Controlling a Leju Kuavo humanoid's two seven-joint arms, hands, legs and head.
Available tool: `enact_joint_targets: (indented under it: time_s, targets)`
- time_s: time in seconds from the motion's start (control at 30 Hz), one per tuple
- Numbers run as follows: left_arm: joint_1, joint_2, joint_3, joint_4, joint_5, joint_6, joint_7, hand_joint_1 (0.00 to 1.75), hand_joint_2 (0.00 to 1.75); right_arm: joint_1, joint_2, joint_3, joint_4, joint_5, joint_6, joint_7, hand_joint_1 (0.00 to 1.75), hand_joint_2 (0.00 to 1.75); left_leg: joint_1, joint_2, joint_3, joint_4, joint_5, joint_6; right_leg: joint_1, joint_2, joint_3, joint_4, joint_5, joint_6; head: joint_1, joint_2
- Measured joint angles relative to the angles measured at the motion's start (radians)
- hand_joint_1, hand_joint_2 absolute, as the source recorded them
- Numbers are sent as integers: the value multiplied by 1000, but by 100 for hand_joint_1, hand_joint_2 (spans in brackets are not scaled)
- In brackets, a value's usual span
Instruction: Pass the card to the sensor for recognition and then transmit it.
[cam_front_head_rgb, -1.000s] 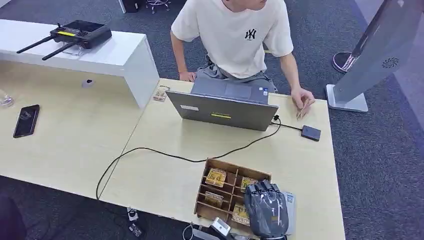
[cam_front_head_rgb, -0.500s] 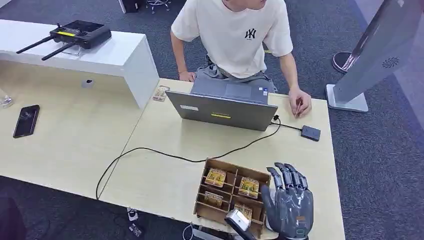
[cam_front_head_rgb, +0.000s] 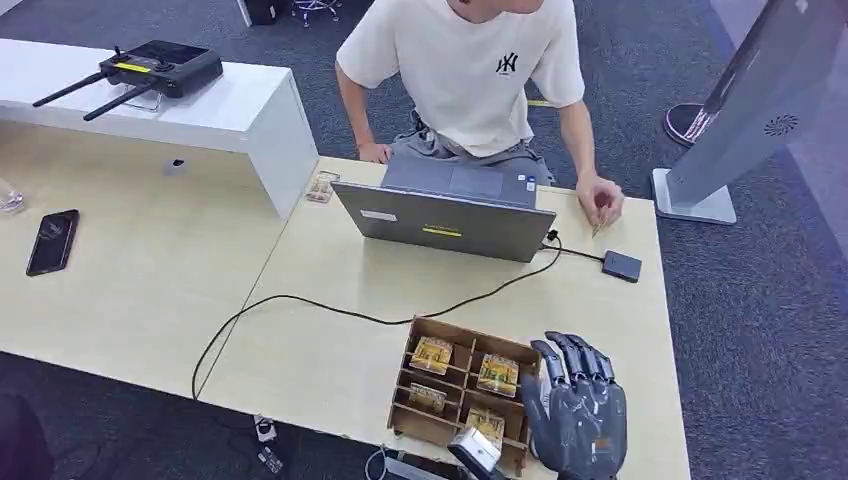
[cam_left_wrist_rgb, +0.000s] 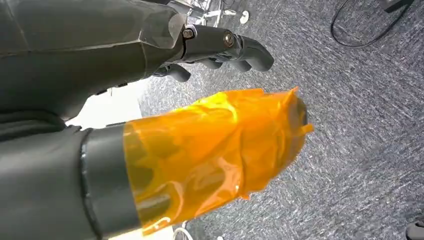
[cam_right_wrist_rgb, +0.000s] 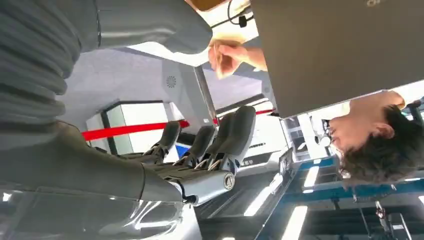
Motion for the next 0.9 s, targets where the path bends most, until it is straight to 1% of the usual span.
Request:
enact_joint_targets:
  time_s: [0.13,0.2,0.23,0.27,0.3,0.37,0.4,0.47,0.5,0.53,0.6,0.7,0.77,0.83,0.87,0.9]
  targets:
    - [0,0,0,-1,-3,-5,-6,0,0,-1,0,23,0,-9,6,-11,72,175,0,0,0,0,0,0,0,0,0,0,0,0,0,0]
    - [0,0,0,-2,-3,-6,-7,0,0,-3,0,33,3,-11,11,-15,79,175,0,0,0,0,0,0,0,0,0,0,0,0,0,0]
    - [0,0,0,-3,-4,-6,-8,0,0,-3,0,39,5,-13,13,-16,86,175,0,0,0,0,0,0,0,0,0,0,0,0,0,0]
    - [0,-1,0,-3,-4,-6,-8,0,0,-4,0,45,8,-16,14,-18,96,175,0,0,0,0,0,0,0,0,0,0,0,0,0,0]
    - [0,0,0,-3,-4,-6,-8,0,0,-5,0,50,10,-18,14,-18,93,175,0,0,0,0,0,0,0,0,0,0,0,0,0,0]
    - [0,0,1,-3,-4,-7,-8,0,0,-8,0,59,16,-21,16,-18,93,175,0,0,0,0,0,0,0,0,0,0,0,0,0,0]
    - [0,-1,1,-3,-4,-7,-8,0,0,-10,0,63,18,-23,16,-19,99,175,0,0,0,0,0,0,0,0,0,0,0,0,0,0]
    - [0,0,1,-3,-5,-7,-9,0,0,-11,0,75,27,-24,16,-23,103,175,0,0,0,0,0,0,0,0,0,0,0,0,0,0]
    - [0,0,1,-3,-5,-7,-9,0,0,-12,0,77,30,-24,16,-26,99,175,0,0,0,0,0,0,0,0,0,0,0,0,0,0]
    - [0,0,2,-3,-5,-8,-10,0,0,-14,0,82,34,-24,16,-27,103,175,0,0,0,0,0,0,0,0,0,0,0,0,0,0]
    - [-1,0,2,-3,-5,-8,-11,0,0,-18,0,93,43,-27,16,-29,93,175,0,0,0,0,0,0,0,0,0,0,0,0,0,0]
    - [-1,0,2,-3,-5,-8,-13,0,0,-21,0,101,55,-29,16,-30,93,175,0,0,0,0,0,0,0,0,0,0,0,0,0,0]
    - [-1,0,2,-3,-5,-8,-14,0,0,-24,0,106,64,-30,16,-30,98,175,0,0,0,0,0,0,0,0,0,0,0,0,0,0]
    - [-1,0,2,-3,-5,-8,-16,0,0,-28,0,112,75,-32,18,-30,98,175,0,0,0,0,0,0,0,0,0,0,0,0,0,0]
    - [-1,0,2,-3,-5,-8,-16,0,0,-31,0,115,81,-34,18,-29,93,175,0,0,0,0,0,0,0,0,0,0,0,0,0,0]
    - [-1,0,2,-3,-5,-8,-16,0,0,-33,0,116,86,-35,18,-29,93,175,0,0,0,0,0,0,0,0,0,0,0,0,0,0]
